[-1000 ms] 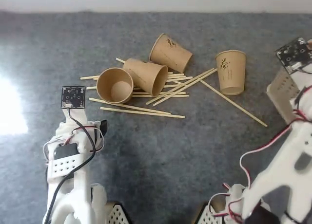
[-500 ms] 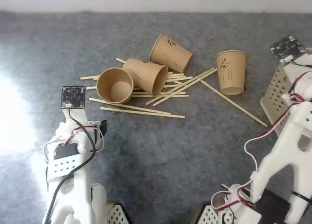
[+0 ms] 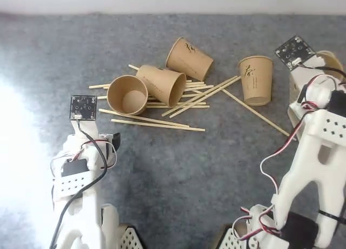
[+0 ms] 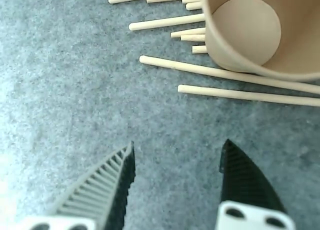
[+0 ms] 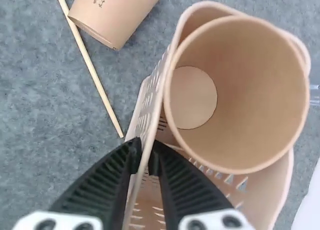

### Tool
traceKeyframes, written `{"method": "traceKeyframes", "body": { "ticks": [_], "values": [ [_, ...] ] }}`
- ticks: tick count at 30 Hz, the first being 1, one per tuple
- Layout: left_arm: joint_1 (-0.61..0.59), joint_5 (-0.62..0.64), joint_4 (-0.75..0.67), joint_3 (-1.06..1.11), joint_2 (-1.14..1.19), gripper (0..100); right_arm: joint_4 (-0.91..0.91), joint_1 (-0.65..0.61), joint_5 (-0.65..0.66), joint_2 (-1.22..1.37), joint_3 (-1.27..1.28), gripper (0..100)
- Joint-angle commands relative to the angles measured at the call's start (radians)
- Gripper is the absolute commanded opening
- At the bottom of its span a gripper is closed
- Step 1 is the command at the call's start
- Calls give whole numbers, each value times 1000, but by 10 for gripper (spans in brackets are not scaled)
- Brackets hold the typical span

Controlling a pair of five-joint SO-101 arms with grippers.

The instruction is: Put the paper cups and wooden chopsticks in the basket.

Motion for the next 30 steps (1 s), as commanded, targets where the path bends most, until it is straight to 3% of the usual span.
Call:
{"method": "traceKeyframes", "body": {
  "ticks": [1, 12, 18, 30],
  "values": [
    [6, 5, -21, -5, -8, 261, 5, 47, -5, -1, -26, 6],
    [8, 5, -21, -5, -8, 261, 15, 77, -9, -19, -28, 18],
    [8, 5, -21, -5, -8, 261, 7, 101, -11, -99, -31, 144],
    [6, 5, -18, -5, -8, 261, 76, 65, -6, -275, -52, 122]
  ]
}}
